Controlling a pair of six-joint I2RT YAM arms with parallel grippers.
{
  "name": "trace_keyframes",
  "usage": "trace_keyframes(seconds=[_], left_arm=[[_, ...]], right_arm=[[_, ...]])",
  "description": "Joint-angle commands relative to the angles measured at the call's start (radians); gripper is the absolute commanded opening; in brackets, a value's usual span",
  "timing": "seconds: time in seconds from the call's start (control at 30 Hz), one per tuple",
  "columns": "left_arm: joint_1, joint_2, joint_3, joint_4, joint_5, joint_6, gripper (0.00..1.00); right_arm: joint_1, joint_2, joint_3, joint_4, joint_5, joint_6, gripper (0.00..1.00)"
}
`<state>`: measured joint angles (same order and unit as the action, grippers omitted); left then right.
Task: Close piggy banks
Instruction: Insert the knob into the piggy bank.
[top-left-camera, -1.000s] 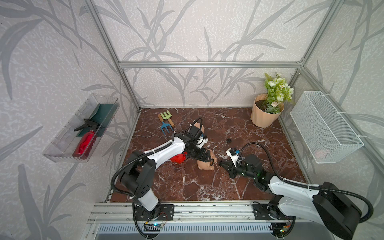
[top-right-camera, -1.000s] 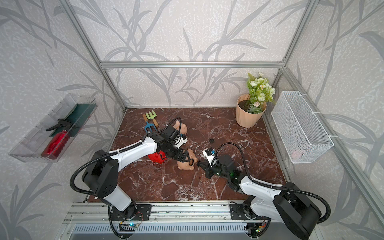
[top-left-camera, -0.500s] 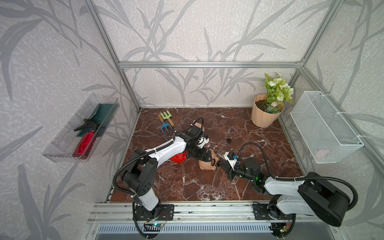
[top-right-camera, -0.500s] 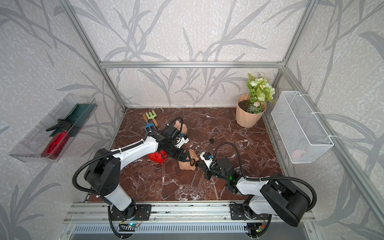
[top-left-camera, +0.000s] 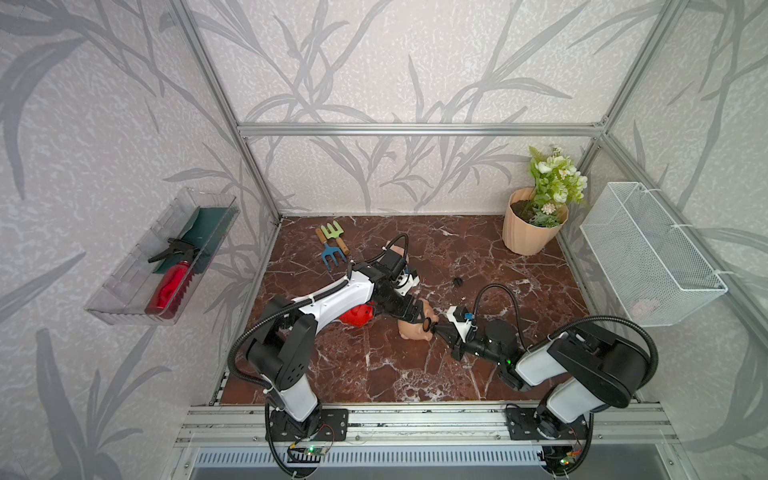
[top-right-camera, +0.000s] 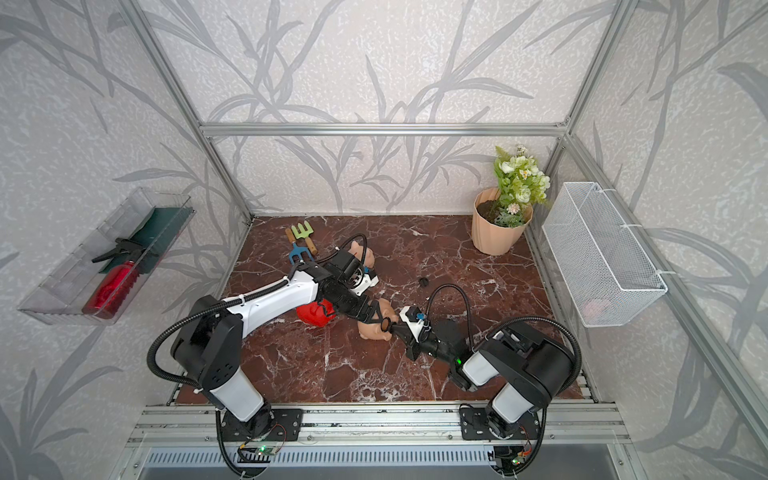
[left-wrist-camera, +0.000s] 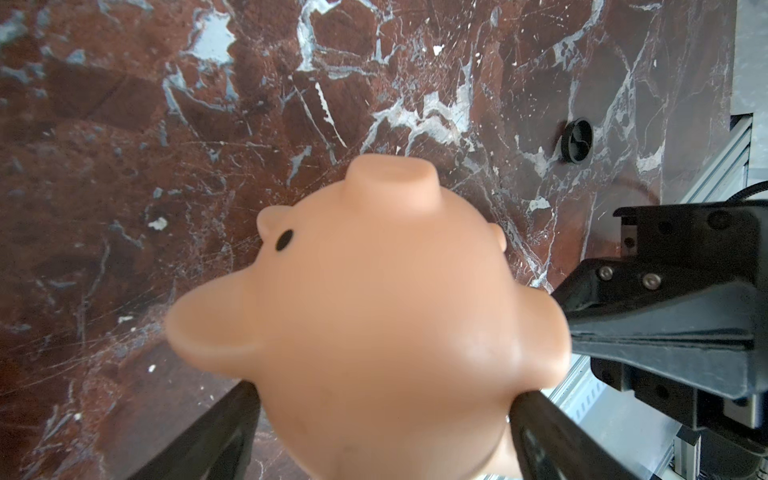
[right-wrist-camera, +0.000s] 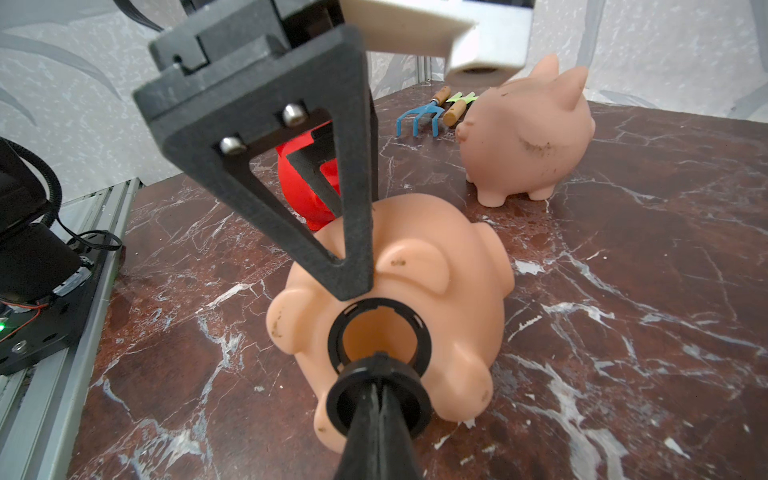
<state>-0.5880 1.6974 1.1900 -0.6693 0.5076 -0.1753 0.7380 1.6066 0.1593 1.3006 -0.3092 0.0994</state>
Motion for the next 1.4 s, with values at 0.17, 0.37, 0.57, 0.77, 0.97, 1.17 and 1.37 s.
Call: trace_keyframes(seconds=[0.17, 0.37, 0.57, 0.77, 0.97, 1.17, 1.37], left_arm=[[0.0, 0.022, 0.028, -0.033, 0.01, 0.023, 0.9], [0.001, 0.026, 0.033, -0.036, 0.01, 0.023, 0.9], [-0.001, 0.031, 0.034, -0.035, 0.013, 0.02, 0.9], [0.0, 0.027, 0.033, -0.038, 0.012, 0.02, 0.9], [-0.001, 0.028, 0.033, -0.036, 0.014, 0.019, 0.89], [0.0, 0.031, 0.034, -0.036, 0.015, 0.021, 0.89], [0.0, 0.033, 0.034, -0.039, 0.017, 0.021, 0.89]], right_arm=[[0.003, 0.003, -0.003, 0.106, 0.007, -0.011, 0.0], [0.003, 0.018, 0.004, 0.106, 0.001, -0.011, 0.0], [0.003, 0.028, 0.009, 0.105, 0.005, 0.003, 0.0], [0.003, 0.036, 0.011, 0.104, 0.012, 0.017, 0.0], [0.004, 0.041, 0.014, 0.104, 0.018, 0.019, 0.0], [0.003, 0.057, 0.025, 0.104, 0.012, 0.032, 0.0], [0.003, 0.071, 0.039, 0.104, 0.004, 0.049, 0.0]])
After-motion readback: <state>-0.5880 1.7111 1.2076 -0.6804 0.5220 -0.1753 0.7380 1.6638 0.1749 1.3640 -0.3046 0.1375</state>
